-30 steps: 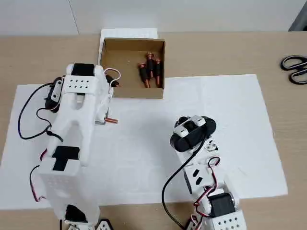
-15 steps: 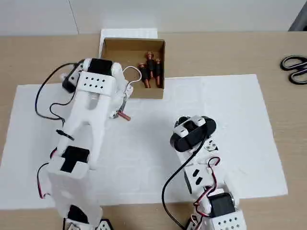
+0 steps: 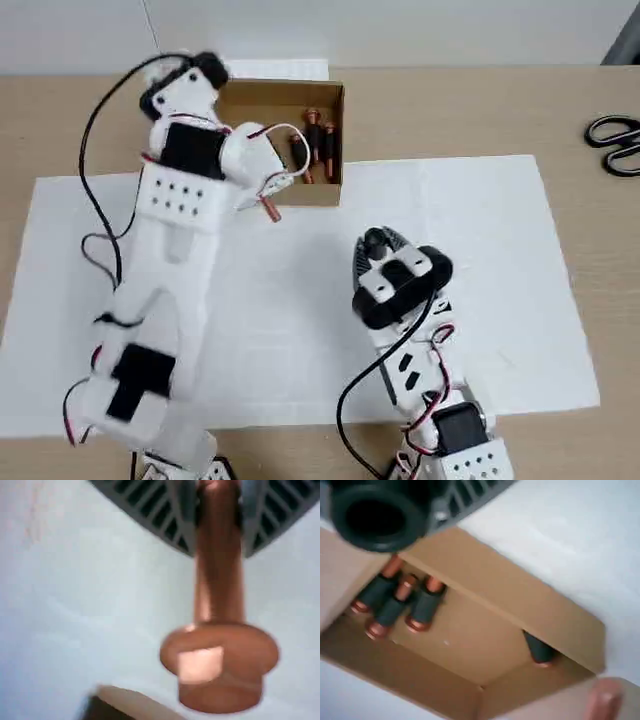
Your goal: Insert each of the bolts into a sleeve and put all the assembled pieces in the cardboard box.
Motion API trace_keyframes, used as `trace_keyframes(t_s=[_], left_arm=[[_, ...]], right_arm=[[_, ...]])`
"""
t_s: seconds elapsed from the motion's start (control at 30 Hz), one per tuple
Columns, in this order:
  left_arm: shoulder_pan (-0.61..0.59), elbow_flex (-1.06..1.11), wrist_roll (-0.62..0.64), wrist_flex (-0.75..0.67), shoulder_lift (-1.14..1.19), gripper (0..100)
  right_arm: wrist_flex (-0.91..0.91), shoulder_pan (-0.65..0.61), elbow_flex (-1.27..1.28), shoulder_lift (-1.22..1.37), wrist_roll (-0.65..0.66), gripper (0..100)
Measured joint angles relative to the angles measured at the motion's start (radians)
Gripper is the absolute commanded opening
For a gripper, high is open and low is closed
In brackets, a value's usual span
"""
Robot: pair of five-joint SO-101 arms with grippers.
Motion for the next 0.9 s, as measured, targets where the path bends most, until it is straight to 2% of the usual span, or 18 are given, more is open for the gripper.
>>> trace_keyframes(t_s=[0.2, 0.43, 0.53, 0.7, 0.9], left_arm=[[0.087, 0.041, -0.1, 0.002, -0.15, 1], [0.098, 0.298, -0.135, -0.006, -0.382, 1], [0.098, 0.41, -0.137, -0.087, -0.509, 1], [0.098, 0.654, -0.218, -0.376, -0.712, 1], [0.103, 1.088, -0.333, -0.928, -0.887, 1]], right_arm=[[-0.009, -0.049, 0.0, 0.0, 0.0, 0.4], [-0.009, -0.049, 0.0, 0.0, 0.0, 0.4], [-0.009, -0.049, 0.0, 0.0, 0.0, 0.5], [-0.031, -0.049, 0.0, 0.0, -0.003, 0.5], [-0.149, -0.049, 0.0, 0.0, -0.094, 0.5]])
